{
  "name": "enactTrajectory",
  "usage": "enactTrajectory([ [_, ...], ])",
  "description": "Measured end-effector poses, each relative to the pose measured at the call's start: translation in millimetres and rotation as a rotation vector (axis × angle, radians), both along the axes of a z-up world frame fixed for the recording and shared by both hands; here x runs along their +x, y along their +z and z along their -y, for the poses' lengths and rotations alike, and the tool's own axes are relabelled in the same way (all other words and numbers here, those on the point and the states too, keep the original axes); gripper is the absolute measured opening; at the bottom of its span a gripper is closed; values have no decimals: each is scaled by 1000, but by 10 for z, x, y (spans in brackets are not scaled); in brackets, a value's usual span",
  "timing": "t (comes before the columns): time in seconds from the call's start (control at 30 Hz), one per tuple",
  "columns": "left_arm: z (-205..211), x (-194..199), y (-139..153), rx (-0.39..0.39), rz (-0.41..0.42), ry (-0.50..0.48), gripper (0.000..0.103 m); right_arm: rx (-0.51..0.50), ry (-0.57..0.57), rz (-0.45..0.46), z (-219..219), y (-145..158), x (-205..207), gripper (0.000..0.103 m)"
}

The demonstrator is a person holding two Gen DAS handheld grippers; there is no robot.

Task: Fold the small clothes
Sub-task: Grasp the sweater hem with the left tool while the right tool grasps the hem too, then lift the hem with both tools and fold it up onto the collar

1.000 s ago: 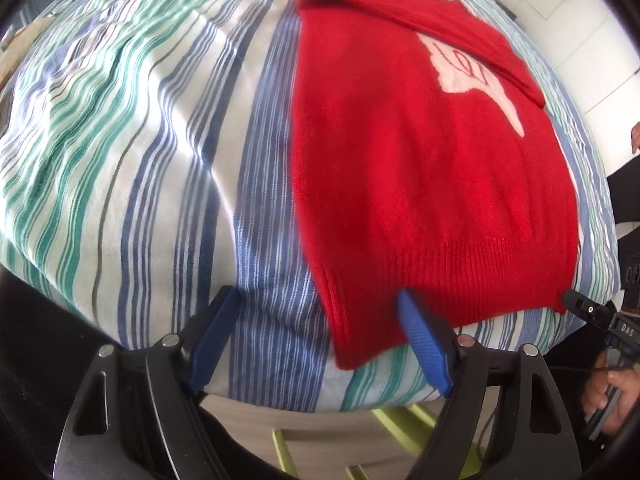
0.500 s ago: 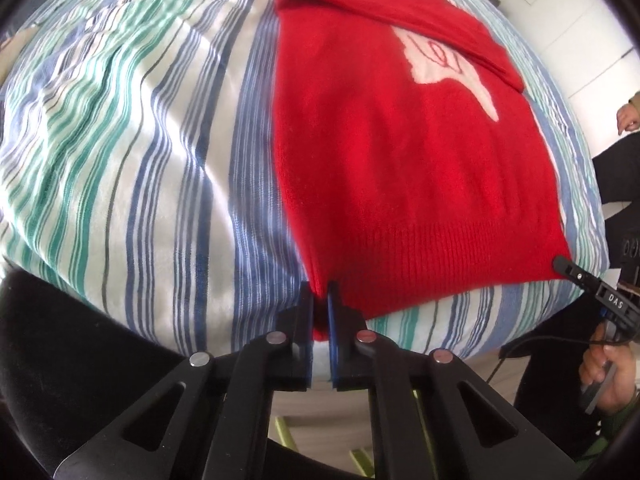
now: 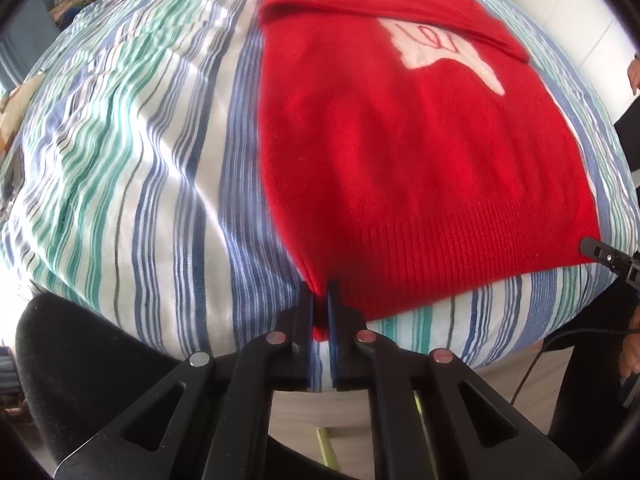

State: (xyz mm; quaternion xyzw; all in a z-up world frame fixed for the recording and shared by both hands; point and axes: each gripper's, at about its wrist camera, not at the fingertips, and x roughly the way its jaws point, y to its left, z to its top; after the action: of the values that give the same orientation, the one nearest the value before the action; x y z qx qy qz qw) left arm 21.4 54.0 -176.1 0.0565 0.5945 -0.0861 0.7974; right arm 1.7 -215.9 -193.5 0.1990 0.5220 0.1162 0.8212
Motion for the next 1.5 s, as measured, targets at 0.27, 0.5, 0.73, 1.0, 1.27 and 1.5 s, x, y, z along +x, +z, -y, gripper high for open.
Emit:
enactTrajectory([
  [0.27, -257, -62, 154, -31, 20, 46, 64, -18, -14, -30, 22, -3, -29, 23],
  [0.5, -468, 27, 14, -227, -102, 91, 64, 20, -41, -42, 293, 79, -138, 41],
  [0.73, -177, 70, -124, -253, -153, 39, 4, 46, 18, -74, 130, -112, 2, 44],
  [1.0, -412, 92, 338, -373, -91, 88, 2, 62, 9, -7, 129, 105, 22, 5],
  [1.27, -352, 919, 768, -480, 112, 131, 2, 53, -52, 163, 280, 676, 508, 5],
  [1.5, -264, 2252, 835, -433, 215, 157, 2, -5, -100, 247, 546, 909, 1790, 5],
])
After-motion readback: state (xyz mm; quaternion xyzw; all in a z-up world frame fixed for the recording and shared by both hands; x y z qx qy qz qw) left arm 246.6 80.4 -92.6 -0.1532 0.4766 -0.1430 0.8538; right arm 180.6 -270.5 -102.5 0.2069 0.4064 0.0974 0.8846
